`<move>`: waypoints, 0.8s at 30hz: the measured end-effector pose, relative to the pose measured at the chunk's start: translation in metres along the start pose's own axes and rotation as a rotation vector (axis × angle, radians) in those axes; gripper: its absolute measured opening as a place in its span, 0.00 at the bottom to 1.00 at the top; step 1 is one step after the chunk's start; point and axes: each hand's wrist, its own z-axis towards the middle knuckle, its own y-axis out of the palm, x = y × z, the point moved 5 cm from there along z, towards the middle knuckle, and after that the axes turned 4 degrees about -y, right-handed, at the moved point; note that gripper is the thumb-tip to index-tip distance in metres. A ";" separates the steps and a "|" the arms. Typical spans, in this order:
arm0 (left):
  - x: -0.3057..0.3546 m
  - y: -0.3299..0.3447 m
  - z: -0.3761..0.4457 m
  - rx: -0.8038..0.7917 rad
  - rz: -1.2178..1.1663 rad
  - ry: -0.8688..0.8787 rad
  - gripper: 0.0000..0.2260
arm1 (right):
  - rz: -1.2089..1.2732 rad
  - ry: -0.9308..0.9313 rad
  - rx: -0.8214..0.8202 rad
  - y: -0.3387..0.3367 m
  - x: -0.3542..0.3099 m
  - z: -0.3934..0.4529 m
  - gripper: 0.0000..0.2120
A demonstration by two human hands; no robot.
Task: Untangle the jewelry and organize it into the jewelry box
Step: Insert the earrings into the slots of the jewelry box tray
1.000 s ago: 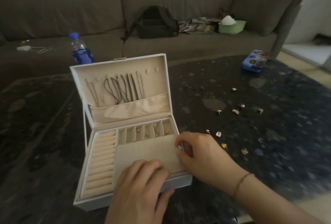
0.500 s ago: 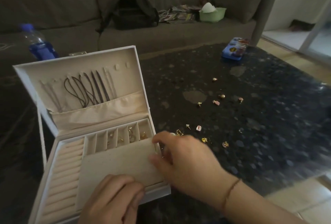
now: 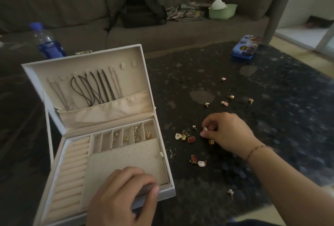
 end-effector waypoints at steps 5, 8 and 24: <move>-0.002 -0.003 0.002 -0.044 -0.075 -0.027 0.05 | 0.000 -0.040 -0.028 0.005 -0.001 0.004 0.06; 0.009 -0.006 0.010 -0.003 -0.089 0.014 0.06 | -0.032 -0.065 -0.017 0.004 -0.002 0.005 0.05; 0.056 0.115 0.135 -0.721 0.546 0.388 0.14 | -0.042 -0.065 0.073 -0.011 0.004 -0.006 0.04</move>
